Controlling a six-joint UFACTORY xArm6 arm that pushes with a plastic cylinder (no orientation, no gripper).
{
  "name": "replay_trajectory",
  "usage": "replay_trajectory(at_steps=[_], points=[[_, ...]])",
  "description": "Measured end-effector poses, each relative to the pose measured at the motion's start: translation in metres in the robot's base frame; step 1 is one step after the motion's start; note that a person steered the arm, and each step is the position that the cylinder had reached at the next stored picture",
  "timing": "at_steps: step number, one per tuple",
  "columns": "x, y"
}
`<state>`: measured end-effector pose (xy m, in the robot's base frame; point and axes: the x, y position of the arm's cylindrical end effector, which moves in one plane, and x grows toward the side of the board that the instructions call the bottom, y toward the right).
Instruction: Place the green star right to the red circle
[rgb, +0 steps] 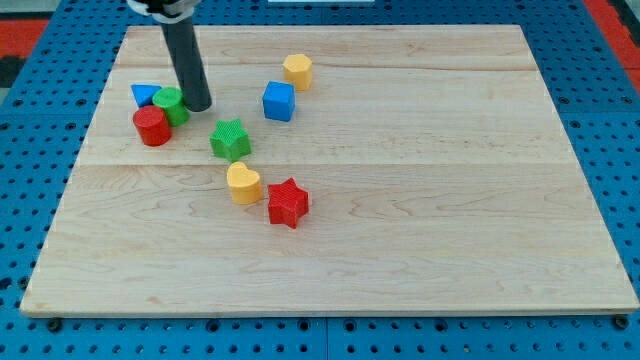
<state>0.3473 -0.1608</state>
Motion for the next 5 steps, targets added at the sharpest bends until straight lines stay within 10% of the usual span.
replay_trajectory(at_steps=[5], points=[[0.011, 0.079]])
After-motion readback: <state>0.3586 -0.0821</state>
